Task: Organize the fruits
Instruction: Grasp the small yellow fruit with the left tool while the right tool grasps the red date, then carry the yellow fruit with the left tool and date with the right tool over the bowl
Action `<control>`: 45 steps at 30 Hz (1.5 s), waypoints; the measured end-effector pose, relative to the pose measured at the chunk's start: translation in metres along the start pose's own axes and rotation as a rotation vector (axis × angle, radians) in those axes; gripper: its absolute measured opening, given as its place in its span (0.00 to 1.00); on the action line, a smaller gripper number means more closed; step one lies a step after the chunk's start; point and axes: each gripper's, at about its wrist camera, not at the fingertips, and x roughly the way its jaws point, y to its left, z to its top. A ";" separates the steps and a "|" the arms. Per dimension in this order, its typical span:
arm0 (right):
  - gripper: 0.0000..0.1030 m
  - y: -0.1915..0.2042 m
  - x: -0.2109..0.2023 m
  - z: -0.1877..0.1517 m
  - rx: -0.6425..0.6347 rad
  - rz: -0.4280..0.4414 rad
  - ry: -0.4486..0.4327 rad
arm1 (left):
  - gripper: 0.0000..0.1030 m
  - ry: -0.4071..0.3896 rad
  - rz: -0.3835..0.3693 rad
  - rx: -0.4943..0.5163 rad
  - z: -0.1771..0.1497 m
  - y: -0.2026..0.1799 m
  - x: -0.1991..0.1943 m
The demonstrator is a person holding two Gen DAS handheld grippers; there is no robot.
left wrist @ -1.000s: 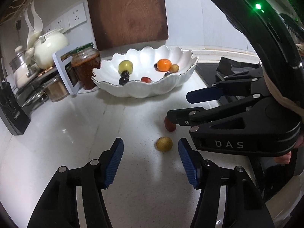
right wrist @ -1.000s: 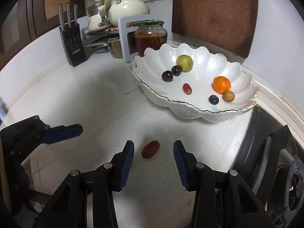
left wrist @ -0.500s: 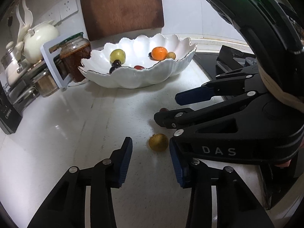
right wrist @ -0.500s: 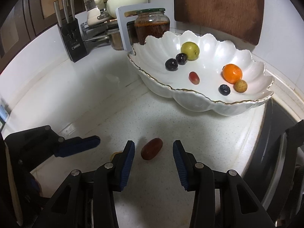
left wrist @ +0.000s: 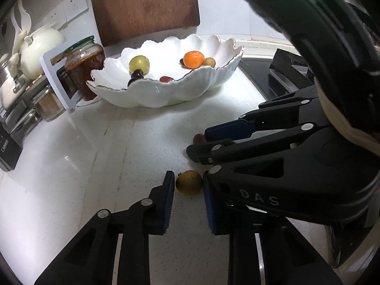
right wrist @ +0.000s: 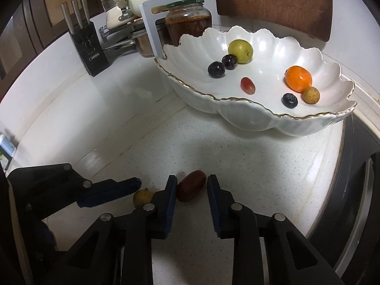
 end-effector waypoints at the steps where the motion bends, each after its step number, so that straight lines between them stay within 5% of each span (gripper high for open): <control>1: 0.23 0.000 0.000 0.000 0.000 0.000 -0.001 | 0.23 0.000 -0.004 -0.003 0.000 0.000 0.000; 15: 0.19 0.001 -0.018 -0.005 0.040 -0.042 -0.052 | 0.23 -0.016 0.003 -0.060 -0.003 0.012 -0.016; 45: 0.18 0.023 -0.079 -0.008 0.160 -0.114 -0.205 | 0.23 -0.197 0.001 -0.172 0.018 0.050 -0.085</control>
